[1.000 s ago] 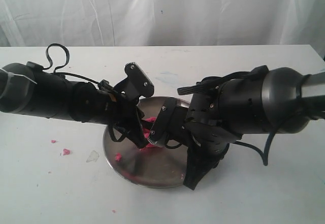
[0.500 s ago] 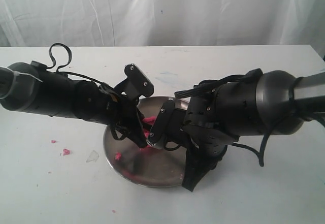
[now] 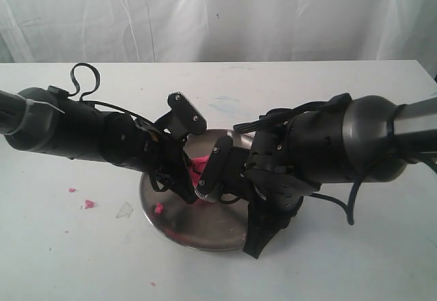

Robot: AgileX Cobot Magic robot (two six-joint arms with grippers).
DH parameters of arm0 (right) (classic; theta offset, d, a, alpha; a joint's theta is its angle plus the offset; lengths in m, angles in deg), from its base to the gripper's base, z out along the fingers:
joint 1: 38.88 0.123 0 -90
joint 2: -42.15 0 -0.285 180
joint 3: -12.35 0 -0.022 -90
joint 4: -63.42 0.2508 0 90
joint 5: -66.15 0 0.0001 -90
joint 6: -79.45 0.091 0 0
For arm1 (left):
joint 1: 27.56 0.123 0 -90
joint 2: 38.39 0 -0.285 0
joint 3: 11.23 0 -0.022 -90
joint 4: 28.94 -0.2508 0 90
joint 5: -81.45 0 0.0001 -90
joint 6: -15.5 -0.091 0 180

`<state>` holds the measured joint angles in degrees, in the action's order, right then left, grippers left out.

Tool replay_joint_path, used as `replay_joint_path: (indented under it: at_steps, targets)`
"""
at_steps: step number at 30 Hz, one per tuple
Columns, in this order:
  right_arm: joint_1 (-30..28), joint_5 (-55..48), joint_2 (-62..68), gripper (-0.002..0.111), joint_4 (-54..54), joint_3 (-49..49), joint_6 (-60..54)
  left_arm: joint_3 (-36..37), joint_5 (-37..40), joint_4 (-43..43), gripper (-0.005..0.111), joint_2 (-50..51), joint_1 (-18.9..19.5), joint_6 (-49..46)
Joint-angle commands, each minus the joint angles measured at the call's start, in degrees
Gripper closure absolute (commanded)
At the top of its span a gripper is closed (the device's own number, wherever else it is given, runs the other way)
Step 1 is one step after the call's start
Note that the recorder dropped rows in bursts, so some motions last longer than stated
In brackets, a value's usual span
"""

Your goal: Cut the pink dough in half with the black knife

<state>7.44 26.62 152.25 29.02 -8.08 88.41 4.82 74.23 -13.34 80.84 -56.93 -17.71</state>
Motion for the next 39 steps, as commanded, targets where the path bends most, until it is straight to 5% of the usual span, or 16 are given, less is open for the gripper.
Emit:
replay_joint_path:
  at_steps: [1, 23, 31, 39]
  targets:
    - [-0.09, 0.34, 0.17, 0.108, -0.56, -0.24, 0.23, 1.72, 12.46, 0.51, 0.107, 3.24, -0.46, 0.39]
    - [-0.09, -0.80, 0.17, 0.108, 1.85, -0.24, -1.16, 1.72, 14.97, 0.27, 0.107, 3.24, -0.46, 0.24]
    - [-0.09, 0.91, 0.17, 0.085, 3.36, -0.24, -1.16, 1.72, 14.97, 0.27, 0.107, 3.24, -0.46, 0.24]
    - [-0.09, 1.17, 0.17, 0.076, 3.91, -0.24, -1.04, 1.72, 14.85, 0.27, 0.107, 3.24, -0.46, 0.24]
